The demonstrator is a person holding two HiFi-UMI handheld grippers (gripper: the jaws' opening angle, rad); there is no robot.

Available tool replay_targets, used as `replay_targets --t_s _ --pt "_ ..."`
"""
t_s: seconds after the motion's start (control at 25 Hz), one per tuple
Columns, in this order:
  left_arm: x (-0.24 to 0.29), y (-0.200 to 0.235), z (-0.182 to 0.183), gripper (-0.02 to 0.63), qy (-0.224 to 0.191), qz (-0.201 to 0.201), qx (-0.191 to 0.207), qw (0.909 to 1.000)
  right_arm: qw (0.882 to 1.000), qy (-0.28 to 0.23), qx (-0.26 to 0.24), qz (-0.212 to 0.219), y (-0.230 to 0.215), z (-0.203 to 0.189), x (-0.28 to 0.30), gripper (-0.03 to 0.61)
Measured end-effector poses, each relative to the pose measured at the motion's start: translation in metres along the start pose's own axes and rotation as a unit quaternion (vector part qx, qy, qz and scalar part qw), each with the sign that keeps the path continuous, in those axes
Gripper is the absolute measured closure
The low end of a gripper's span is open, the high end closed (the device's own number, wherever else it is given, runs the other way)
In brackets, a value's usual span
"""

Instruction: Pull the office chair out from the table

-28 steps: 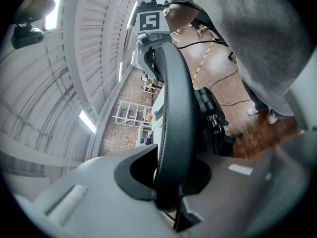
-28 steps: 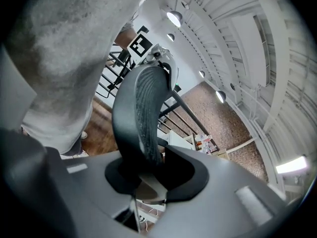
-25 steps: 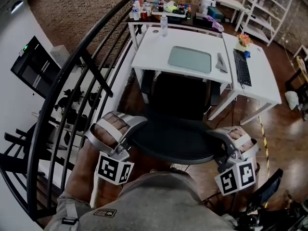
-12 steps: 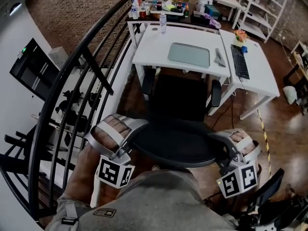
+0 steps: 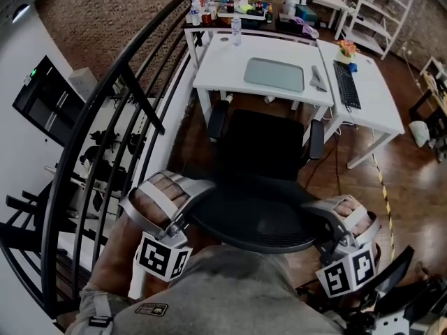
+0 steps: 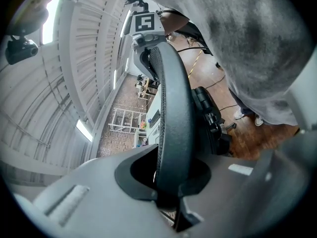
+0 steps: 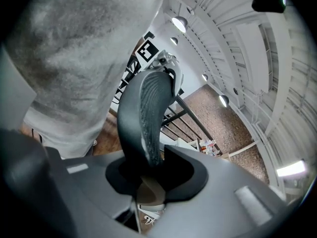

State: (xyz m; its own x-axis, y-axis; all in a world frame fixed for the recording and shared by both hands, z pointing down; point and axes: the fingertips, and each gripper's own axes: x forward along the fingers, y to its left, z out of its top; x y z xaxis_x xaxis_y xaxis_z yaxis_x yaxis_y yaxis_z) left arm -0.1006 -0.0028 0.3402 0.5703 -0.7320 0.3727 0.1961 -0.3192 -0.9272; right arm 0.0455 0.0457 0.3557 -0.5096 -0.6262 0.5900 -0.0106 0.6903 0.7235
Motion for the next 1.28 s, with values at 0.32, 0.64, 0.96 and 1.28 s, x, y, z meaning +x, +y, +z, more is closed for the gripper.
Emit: replay_targets --t_s 0.32,0.64,0.96,1.28 --pt "-0.022 -0.012 0.009 0.585 -0.008 -0.014 0.015 0.9998 1.000 -0.023 -0.005 0.013 0.019 0.024 -0.012 0.492" --pt "-0.034 -0.020 0.017 0.586 -0.013 -0.022 0.027 0.9993 0.999 -0.031 -0.006 0.013 0.032 0.032 -0.020 0.495" --pt "-0.033 -0.019 0.018 0.586 -0.014 -0.019 0.028 0.9993 1.000 -0.028 0.006 0.000 0.032 0.032 -0.020 0.488" --pt "-0.032 -0.007 0.015 0.558 -0.038 0.025 -0.017 0.9988 0.998 -0.041 0.042 -0.017 0.021 0.032 -0.021 0.424"
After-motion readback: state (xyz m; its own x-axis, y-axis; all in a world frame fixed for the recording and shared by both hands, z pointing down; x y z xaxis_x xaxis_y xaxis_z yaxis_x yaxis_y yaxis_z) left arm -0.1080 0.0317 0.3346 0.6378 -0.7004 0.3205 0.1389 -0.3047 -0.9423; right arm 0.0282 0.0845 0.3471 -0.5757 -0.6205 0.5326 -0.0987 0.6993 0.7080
